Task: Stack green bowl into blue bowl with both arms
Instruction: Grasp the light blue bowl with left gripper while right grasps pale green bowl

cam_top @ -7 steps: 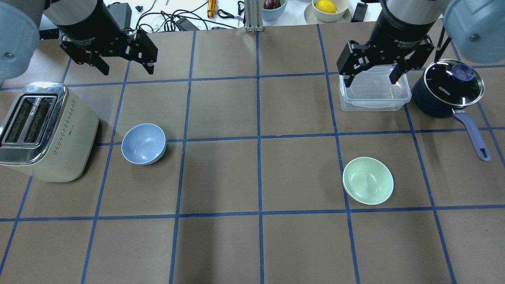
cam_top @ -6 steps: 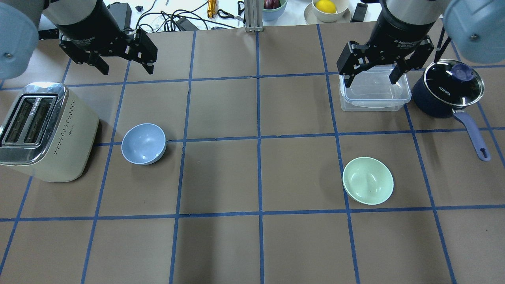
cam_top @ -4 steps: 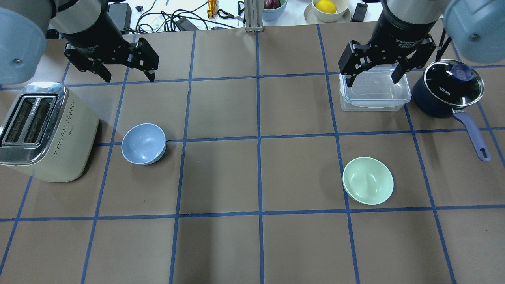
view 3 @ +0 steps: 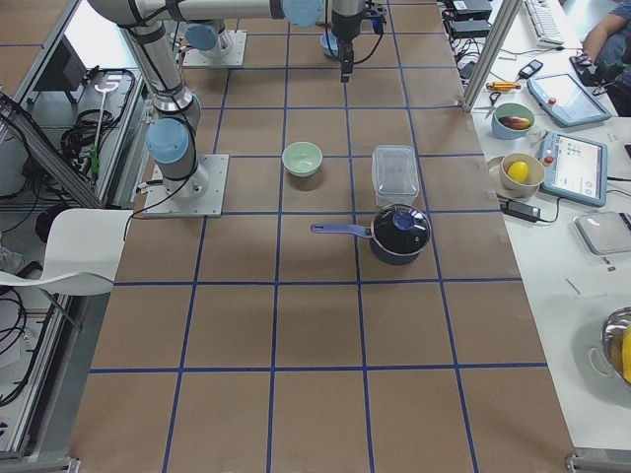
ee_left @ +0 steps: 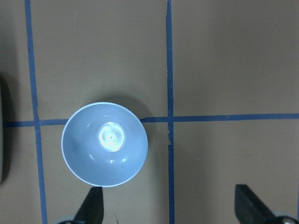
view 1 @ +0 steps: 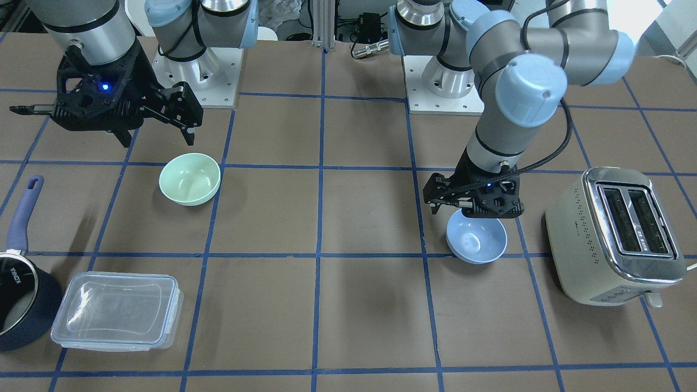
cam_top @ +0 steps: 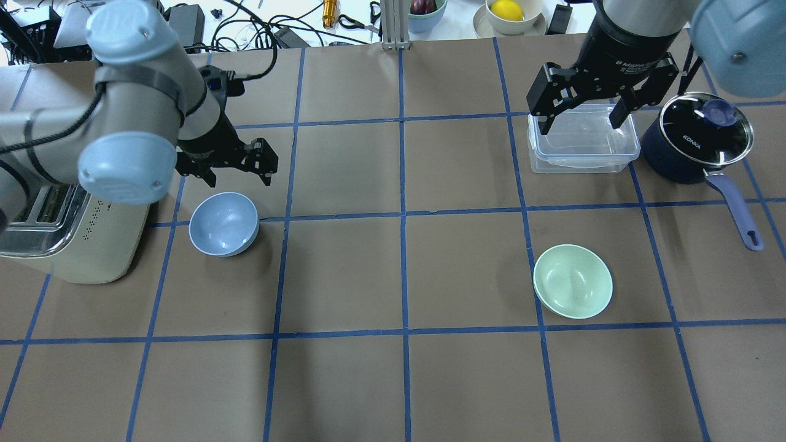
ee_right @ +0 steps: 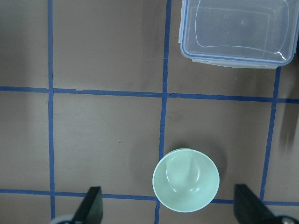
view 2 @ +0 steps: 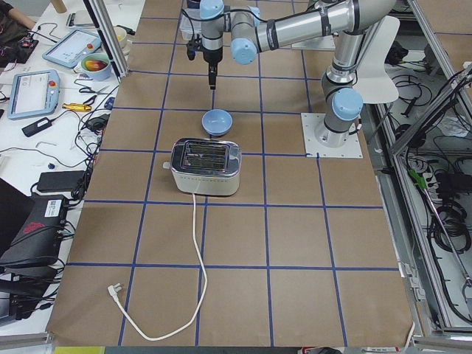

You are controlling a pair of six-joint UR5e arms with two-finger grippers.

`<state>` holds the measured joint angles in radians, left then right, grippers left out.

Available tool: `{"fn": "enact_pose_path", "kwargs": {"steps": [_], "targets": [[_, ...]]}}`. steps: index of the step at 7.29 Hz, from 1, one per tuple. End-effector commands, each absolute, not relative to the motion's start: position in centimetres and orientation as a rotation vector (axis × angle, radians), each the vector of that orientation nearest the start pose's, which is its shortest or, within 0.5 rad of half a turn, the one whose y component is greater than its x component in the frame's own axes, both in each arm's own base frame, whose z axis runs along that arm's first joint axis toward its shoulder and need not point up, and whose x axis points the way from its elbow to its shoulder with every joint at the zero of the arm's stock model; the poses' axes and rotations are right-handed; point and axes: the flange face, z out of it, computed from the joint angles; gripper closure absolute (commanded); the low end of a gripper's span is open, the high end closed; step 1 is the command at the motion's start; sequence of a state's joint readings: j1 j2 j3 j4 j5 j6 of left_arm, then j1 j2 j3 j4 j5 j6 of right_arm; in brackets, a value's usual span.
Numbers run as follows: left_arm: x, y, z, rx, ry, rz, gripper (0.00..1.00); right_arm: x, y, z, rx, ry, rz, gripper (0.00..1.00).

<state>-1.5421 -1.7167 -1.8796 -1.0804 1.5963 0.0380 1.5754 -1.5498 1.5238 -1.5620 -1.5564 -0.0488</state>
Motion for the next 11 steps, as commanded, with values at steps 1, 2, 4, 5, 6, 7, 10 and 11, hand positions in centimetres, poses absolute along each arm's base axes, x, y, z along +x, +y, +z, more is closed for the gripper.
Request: {"fn": "enact_pose_path", "kwargs": {"steps": [1, 2, 4, 5, 6, 7, 10, 11], "targets": [[-11.2, -49.2, 23.1, 0.01, 3.065, -0.107, 0.0, 13.8, -50.2, 49.9, -0.082, 3.121, -0.027, 0.0], [-10.9, -49.3, 21.0, 0.0, 3.042, -0.052, 0.03, 13.8, -50.2, 49.8, -0.082, 3.119, -0.025, 0.0], [-10.8, -50.0, 18.8, 0.01, 3.031, -0.057, 0.6, 13.7, -50.3, 49.6, -0.084, 3.127, -0.02, 0.0], [-10.9, -50.0, 18.5, 0.006, 3.034, -0.051, 0.95, 13.7, -50.7, 49.3, -0.084, 3.127, -0.01, 0.0], [-11.3, -50.2, 19.2, 0.005, 3.032, -0.085, 1.0, 13.2, -50.7, 48.8, -0.082, 3.129, 0.021, 0.0], [-12.2, -50.1, 20.0, -0.012, 3.041, -0.114, 1.0, 12.3, -50.6, 48.2, -0.065, 3.13, 0.08, 0.0], [-26.1, -50.9, 23.9, -0.121, 3.102, -0.282, 1.0, 5.5, -52.3, 45.0, -0.02, 3.102, 0.186, 0.0], [-32.6, -50.0, 25.2, -0.216, 3.144, -0.275, 1.0, 3.4, -51.9, 42.1, -0.005, 3.086, 0.244, 0.0]]}}
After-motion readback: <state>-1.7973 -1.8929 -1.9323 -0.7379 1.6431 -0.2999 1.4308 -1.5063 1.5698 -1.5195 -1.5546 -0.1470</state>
